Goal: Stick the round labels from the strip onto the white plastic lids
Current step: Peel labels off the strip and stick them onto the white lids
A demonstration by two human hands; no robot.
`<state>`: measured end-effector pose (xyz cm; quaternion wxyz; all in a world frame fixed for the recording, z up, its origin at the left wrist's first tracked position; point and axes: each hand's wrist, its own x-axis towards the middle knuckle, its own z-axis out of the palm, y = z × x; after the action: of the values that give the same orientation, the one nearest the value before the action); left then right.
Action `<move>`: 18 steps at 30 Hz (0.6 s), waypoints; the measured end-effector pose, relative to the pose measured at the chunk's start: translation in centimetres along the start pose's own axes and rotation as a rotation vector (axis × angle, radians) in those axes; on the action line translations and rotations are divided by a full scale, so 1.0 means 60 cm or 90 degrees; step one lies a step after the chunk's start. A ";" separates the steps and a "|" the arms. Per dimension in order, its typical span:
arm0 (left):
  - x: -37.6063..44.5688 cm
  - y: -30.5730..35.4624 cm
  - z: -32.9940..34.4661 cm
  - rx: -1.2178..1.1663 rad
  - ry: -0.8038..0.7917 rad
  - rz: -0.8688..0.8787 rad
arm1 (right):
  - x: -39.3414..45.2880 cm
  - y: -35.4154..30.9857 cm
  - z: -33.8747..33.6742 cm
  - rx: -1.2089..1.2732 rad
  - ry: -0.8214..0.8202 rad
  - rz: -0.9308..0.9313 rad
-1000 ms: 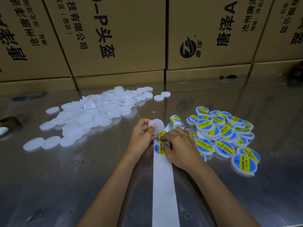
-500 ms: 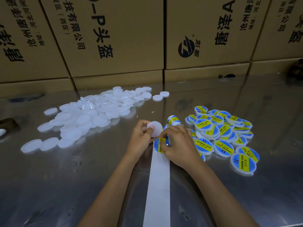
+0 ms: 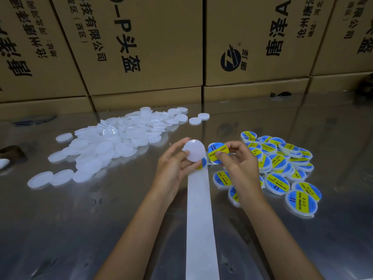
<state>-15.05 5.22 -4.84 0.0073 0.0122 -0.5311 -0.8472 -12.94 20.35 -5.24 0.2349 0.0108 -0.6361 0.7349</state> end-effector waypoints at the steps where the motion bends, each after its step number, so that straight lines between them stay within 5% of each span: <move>1: -0.003 0.000 0.004 -0.014 -0.022 -0.012 | -0.001 -0.001 0.002 0.018 -0.016 0.007; 18: -0.022 -0.003 0.023 0.010 -0.134 -0.044 | -0.004 0.009 0.013 -0.080 -0.023 -0.033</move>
<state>-13.74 6.56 -4.38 -0.0778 -0.0587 -0.5348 -0.8393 -13.11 19.48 -5.65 0.2423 0.0259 -0.6845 0.6871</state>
